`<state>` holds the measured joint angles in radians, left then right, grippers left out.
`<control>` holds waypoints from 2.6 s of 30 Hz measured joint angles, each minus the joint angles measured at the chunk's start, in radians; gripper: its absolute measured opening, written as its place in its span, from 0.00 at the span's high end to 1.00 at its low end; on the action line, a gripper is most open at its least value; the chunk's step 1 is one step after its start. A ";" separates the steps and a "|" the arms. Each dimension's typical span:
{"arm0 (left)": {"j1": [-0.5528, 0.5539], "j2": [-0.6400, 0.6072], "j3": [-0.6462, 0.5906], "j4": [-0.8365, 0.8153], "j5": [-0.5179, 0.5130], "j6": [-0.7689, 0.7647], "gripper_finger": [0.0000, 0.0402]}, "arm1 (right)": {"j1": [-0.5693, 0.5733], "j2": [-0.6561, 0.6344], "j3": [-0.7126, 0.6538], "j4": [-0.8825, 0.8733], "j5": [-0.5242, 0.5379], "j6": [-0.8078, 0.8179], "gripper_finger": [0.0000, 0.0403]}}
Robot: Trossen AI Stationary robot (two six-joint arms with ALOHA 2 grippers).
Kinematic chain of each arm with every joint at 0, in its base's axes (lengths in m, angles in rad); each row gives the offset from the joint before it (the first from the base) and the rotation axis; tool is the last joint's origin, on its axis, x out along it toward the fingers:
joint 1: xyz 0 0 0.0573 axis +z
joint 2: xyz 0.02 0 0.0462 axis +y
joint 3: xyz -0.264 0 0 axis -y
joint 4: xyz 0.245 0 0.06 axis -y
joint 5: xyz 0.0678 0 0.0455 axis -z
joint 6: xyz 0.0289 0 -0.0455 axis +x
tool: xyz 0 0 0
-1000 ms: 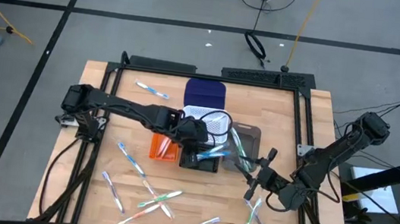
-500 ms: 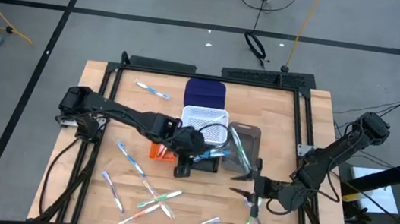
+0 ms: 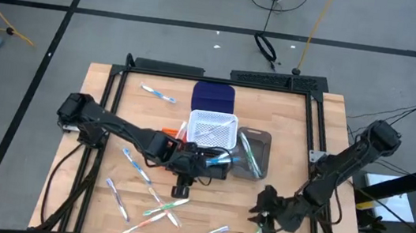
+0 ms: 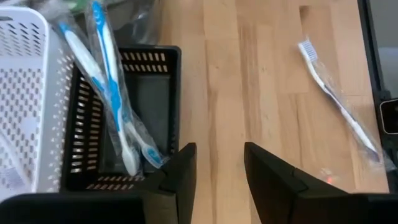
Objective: Pick & Place Toothbrushes
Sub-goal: Put the green toothbrush into the black bin
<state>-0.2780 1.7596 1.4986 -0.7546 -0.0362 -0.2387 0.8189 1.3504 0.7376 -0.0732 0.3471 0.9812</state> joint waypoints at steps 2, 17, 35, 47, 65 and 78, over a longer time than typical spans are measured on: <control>-0.002 0.000 0.000 -0.001 -0.003 -0.004 0.67 | 0.017 0.014 0.000 -0.020 -0.032 0.112 0.68; -0.003 0.001 0.000 0.002 -0.019 -0.006 0.67 | 0.125 0.025 0.001 -0.298 -0.197 0.713 0.68; -0.003 0.001 0.000 0.004 -0.019 -0.005 0.67 | 0.133 0.025 -0.085 -0.237 -0.142 0.836 0.68; -0.003 0.002 0.000 0.007 -0.019 -0.005 0.67 | 0.133 0.022 -0.205 -0.050 -0.093 0.839 0.68; -0.002 0.002 0.000 0.020 -0.019 -0.004 0.67 | 0.130 0.023 -0.212 -0.063 -0.026 0.757 1.00; -0.002 0.002 0.001 0.062 -0.019 -0.004 0.67 | 0.130 -0.116 -0.212 -0.058 0.077 0.620 1.00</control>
<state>-0.2798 1.7615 1.4994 -0.6926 -0.0551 -0.2424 0.9486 1.2347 0.5259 -0.1311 0.4243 1.6012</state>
